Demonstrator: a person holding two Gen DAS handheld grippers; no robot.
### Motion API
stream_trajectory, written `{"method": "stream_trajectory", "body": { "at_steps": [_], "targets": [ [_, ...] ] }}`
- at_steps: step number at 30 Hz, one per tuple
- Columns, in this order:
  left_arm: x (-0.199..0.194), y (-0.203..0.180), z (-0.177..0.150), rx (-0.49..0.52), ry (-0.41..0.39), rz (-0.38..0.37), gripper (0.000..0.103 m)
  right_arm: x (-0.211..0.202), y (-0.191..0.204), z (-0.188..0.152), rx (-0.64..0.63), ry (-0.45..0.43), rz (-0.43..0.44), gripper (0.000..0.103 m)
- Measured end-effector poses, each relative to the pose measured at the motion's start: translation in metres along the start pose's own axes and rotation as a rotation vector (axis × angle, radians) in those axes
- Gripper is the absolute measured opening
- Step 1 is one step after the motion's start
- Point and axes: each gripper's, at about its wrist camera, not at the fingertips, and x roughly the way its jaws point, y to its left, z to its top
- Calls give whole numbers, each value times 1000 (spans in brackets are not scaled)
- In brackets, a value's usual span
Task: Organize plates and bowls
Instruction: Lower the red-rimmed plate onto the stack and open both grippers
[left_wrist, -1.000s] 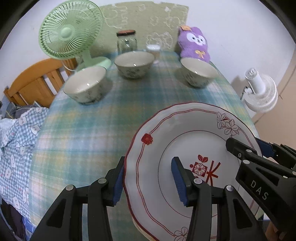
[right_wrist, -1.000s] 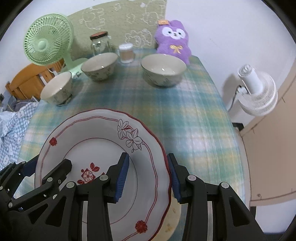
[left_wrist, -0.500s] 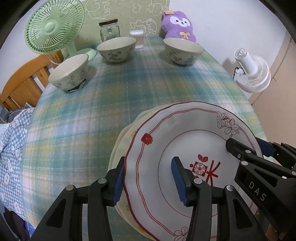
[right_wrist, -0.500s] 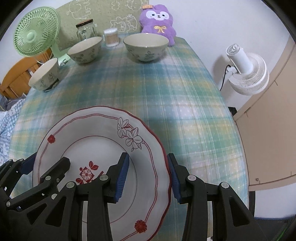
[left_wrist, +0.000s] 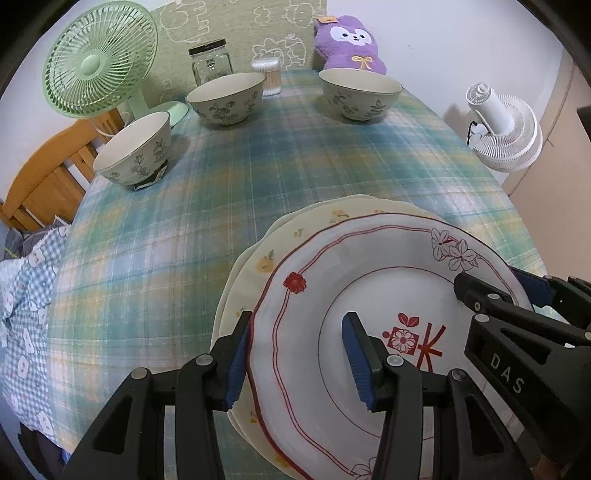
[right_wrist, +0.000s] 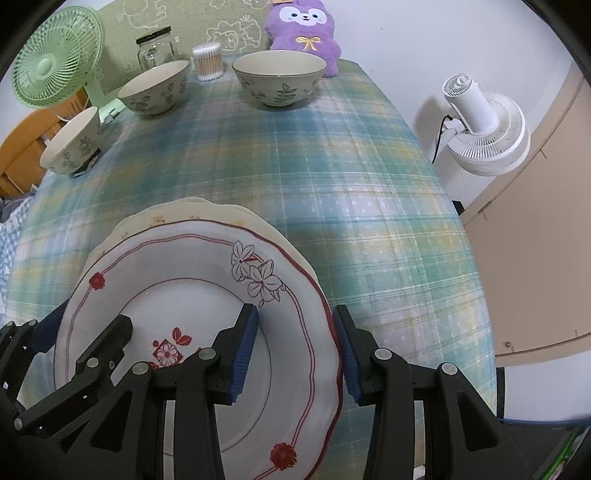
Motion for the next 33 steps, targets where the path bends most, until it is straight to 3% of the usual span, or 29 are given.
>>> {"method": "stream_trajectory", "body": {
  "at_steps": [12, 17, 24, 33],
  "targets": [
    [4, 4, 6, 2, -9, 26, 46, 6, 6, 2, -30, -2, -46, 46],
    [3, 8, 6, -26, -2, 13, 49, 10, 7, 5, -50, 11, -24, 55],
    [-7, 28, 14, -86, -6, 9, 78, 0, -1, 17, -47, 16, 87, 67],
    [-32, 50, 42, -137, -84, 59, 88, -31, 10, 56, -80, -118, 194, 69]
  ]
}}
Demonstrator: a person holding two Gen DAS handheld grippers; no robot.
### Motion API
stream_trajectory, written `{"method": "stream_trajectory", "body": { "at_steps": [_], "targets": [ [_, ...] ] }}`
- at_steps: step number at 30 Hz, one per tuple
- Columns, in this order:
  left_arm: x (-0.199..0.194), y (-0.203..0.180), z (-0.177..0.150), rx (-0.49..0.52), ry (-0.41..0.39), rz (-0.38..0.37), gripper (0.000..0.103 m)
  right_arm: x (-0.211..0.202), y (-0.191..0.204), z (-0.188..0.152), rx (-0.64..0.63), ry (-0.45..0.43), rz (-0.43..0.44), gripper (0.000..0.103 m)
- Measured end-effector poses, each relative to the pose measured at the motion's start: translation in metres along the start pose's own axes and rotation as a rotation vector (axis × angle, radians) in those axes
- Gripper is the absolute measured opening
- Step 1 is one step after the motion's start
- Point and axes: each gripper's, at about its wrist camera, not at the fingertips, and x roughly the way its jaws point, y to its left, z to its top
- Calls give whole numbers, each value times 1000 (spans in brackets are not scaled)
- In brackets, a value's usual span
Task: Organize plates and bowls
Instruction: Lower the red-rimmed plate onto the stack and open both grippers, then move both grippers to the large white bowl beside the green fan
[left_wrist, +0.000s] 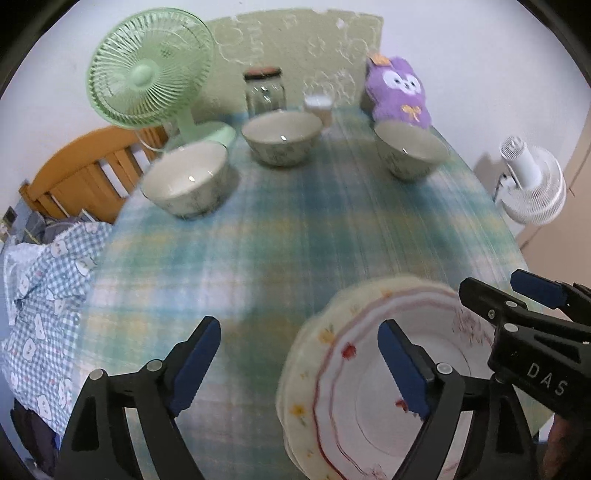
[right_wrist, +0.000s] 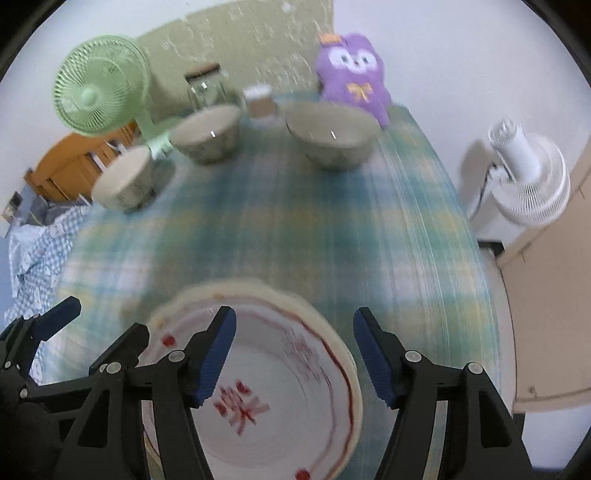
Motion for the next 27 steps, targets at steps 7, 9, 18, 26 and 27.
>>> {"method": "stream_trajectory", "body": {
  "at_steps": [7, 9, 18, 26, 27],
  "targets": [
    [1, 33, 20, -30, -5, 15, 88, 1, 37, 25, -27, -18, 20, 69],
    [3, 43, 24, -32, -16, 6, 88, 4, 49, 31, -16, -18, 26, 69],
    [14, 109, 52, -16, -61, 6, 82, 15, 113, 54, 49, -61, 7, 69],
    [34, 167, 81, -71, -92, 2, 76, 32, 175, 89, 31, -118, 3, 66],
    [37, 174, 86, -74, -99, -2, 74, 36, 182, 94, 28, -122, 1, 65]
  ]
}}
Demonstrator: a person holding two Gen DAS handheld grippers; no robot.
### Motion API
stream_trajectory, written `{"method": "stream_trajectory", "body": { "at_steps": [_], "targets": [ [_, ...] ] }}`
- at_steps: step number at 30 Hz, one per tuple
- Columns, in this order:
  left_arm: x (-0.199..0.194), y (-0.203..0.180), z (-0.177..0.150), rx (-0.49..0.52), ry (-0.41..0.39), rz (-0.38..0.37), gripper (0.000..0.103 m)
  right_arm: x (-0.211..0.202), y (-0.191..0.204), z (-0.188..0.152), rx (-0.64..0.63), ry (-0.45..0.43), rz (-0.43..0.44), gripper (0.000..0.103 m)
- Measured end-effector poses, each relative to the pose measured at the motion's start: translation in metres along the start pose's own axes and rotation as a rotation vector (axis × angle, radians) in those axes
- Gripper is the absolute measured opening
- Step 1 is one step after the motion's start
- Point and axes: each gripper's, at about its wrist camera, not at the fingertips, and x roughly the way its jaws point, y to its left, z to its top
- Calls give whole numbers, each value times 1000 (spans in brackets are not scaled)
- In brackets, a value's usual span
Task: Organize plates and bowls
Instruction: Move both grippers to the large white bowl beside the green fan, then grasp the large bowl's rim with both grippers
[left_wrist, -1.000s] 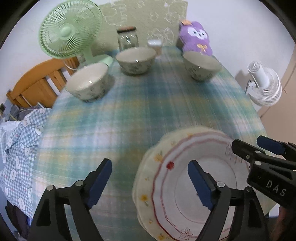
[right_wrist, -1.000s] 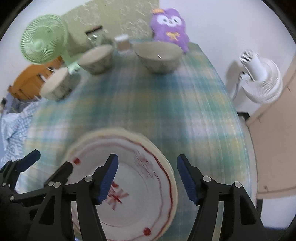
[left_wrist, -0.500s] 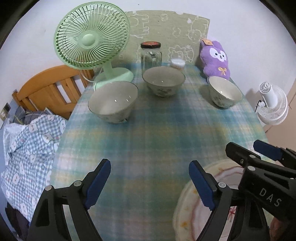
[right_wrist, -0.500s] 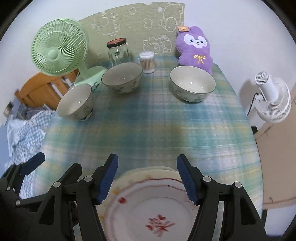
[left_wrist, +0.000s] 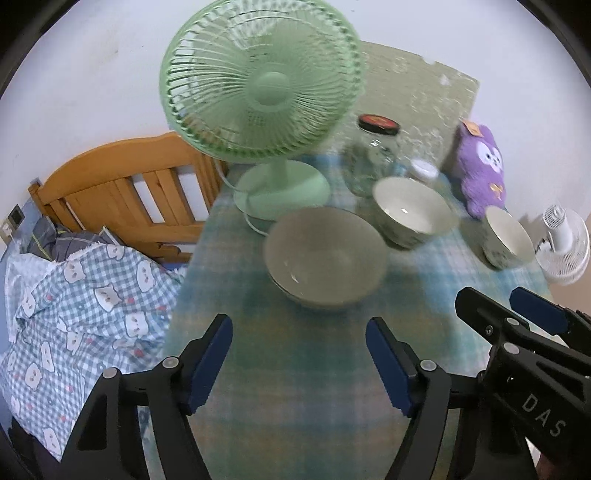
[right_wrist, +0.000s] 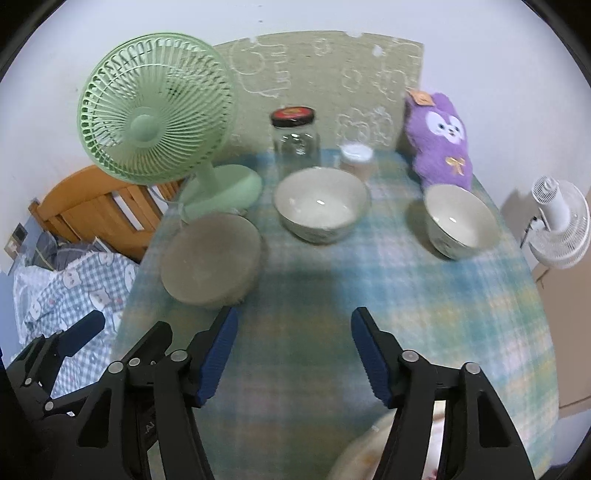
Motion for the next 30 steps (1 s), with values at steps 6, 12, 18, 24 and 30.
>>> {"method": "stream_trajectory", "body": {
  "at_steps": [6, 12, 18, 24, 30],
  "targets": [
    [20, 19, 22, 10, -8, 4, 66, 25, 26, 24, -13, -7, -10, 63],
    [51, 28, 42, 38, 7, 10, 56, 54, 38, 42, 2, 8, -21, 57],
    [79, 30, 50, 45, 20, 1, 43, 83, 42, 50, 27, 34, -43, 43],
    [103, 33, 51, 33, 55, -1, 34, 112, 35, 47, 56, 94, -49, 29],
    [117, 31, 48, 39, 87, -15, 25, 126, 34, 46, 54, 117, -57, 23]
  ]
}}
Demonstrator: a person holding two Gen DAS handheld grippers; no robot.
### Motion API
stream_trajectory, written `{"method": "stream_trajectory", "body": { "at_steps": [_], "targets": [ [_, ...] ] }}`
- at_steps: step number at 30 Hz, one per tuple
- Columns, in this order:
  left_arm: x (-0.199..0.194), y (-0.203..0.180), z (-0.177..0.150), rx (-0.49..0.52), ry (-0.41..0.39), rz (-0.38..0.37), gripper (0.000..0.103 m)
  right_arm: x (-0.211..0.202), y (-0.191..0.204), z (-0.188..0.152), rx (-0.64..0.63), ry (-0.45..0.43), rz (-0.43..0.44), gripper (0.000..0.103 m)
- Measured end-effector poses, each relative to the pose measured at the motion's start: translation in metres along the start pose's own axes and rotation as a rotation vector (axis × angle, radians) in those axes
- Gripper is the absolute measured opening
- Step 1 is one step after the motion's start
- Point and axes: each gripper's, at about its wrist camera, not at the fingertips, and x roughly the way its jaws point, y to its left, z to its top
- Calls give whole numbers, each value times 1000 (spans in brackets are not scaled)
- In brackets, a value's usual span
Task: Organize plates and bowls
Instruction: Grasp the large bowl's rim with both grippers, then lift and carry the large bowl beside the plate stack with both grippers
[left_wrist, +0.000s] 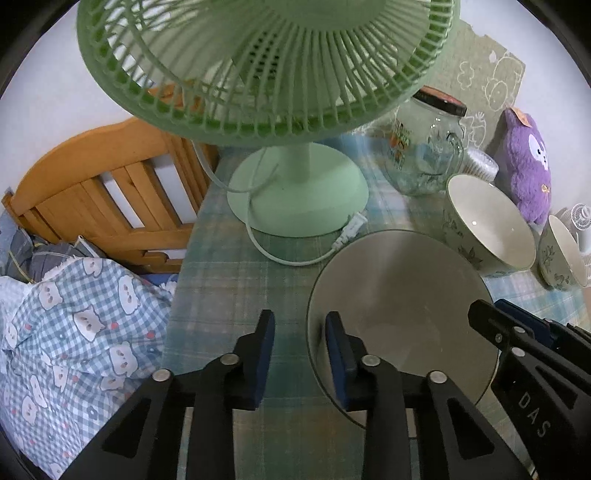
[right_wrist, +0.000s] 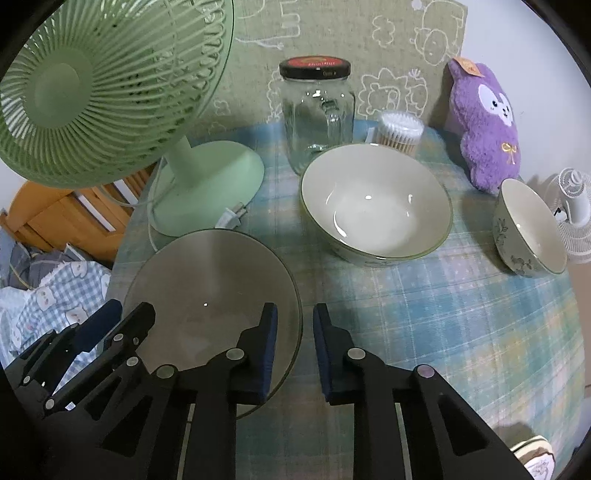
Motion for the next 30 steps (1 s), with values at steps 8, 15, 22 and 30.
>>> {"method": "stream_trajectory", "body": {
  "at_steps": [8, 15, 22, 30],
  "targets": [
    [8, -4, 2, 0, 29, -38, 9, 8, 2, 3, -14, 22, 5, 12],
    [2, -5, 0, 3, 35, -34, 9, 4, 4, 1, -30, 25, 4, 11],
    [-13, -12, -14, 22, 30, -35, 9, -13, 0, -15, -40, 23, -5, 11],
    [-41, -22, -42, 44, 25, -44, 9, -43, -9, -51, -40, 20, -17, 11]
  ]
}}
